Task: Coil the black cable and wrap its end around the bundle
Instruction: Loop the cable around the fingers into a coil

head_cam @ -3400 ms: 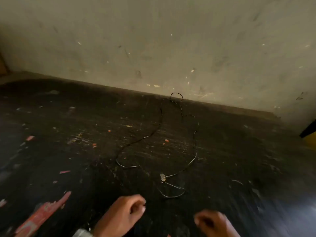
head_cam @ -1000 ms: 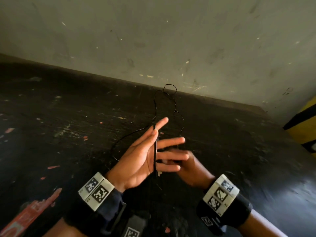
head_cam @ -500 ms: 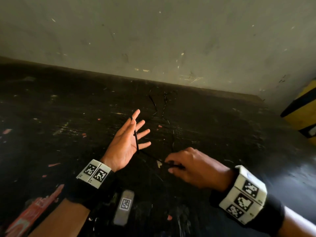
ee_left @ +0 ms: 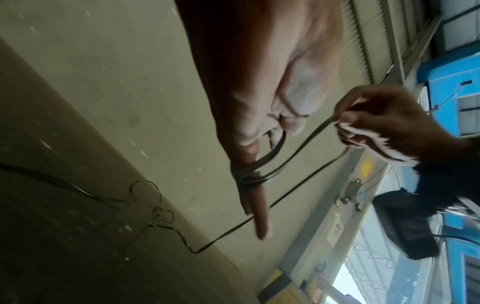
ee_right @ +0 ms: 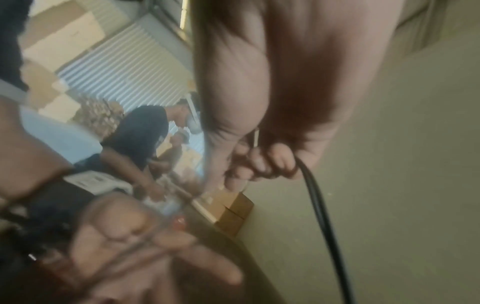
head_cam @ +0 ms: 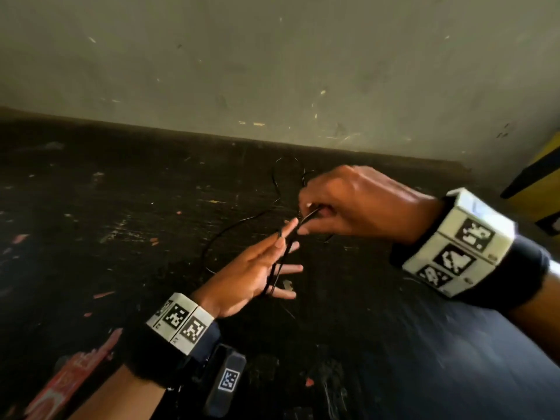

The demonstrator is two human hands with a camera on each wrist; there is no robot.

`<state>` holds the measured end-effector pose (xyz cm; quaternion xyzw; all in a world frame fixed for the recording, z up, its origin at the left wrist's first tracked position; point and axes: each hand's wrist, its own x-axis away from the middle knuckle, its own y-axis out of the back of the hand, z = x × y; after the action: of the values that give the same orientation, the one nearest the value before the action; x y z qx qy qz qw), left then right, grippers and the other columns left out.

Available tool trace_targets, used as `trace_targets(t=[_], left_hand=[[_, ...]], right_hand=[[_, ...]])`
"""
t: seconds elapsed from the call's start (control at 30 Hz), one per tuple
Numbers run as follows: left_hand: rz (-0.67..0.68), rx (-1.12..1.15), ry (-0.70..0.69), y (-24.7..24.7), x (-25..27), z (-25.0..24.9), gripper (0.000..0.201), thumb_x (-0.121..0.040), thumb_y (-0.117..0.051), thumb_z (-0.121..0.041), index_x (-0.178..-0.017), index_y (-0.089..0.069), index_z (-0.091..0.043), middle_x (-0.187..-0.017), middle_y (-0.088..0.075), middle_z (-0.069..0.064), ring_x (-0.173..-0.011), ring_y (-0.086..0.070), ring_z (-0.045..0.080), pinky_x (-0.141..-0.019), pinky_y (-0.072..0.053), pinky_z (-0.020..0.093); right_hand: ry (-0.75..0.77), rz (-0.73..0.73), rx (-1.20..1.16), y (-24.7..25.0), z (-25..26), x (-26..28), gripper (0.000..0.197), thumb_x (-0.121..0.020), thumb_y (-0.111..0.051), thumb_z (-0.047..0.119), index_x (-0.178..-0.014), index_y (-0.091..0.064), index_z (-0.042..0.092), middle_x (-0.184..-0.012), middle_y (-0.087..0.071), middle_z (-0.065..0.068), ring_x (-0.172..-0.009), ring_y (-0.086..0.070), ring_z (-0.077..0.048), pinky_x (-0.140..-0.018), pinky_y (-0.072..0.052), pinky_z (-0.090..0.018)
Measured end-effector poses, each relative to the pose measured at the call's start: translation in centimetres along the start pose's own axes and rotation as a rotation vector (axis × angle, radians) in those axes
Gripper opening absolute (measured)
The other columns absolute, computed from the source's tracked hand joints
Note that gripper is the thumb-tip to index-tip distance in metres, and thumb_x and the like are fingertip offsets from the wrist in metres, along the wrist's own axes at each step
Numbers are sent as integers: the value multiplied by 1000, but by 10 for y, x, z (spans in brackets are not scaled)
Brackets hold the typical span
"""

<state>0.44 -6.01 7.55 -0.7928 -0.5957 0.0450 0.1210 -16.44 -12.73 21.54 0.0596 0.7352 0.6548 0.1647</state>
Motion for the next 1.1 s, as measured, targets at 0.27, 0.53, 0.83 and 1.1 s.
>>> trace_targets(t=[0.27, 0.53, 0.83, 1.1], left_hand=[[185, -42, 20, -13, 15, -23, 51, -92, -31, -47, -142, -23, -52, -152, -36, 4, -118, -60, 26, -75, -58, 50], [251, 16, 11, -17, 21, -31, 50, -94, -31, -44, -140, -17, -57, -151, -40, 2, -116, -61, 31, -56, -61, 38], [543, 402, -57, -16, 26, -59, 48, -92, -26, -48, -139, -27, -55, -148, -44, 12, -105, -66, 36, -45, -59, 34], [54, 290, -331, 7, -4, -85, 49, -95, -26, -47, -142, -18, -55, -150, -39, 11, -113, -62, 38, -59, -61, 38]], right_hand=[[3, 1, -181, 25, -37, -19, 27, -78, -68, 39, -80, -68, 12, -73, -61, 3, -65, -58, -4, -59, -47, -20], [-109, -60, -345, 7, -30, -22, 25, -79, -67, 36, -81, -64, 11, -60, -55, 8, -51, -51, -6, -49, -39, -13], [-281, -116, -558, -28, -45, -10, 44, -83, -49, 49, -73, -65, 9, -56, -58, 2, -49, -51, -12, -46, -42, -23], [-248, 66, -747, -105, 31, 5, 27, -100, -37, 28, -111, -59, 19, -69, -59, 2, -62, -63, -19, -62, -57, -38]])
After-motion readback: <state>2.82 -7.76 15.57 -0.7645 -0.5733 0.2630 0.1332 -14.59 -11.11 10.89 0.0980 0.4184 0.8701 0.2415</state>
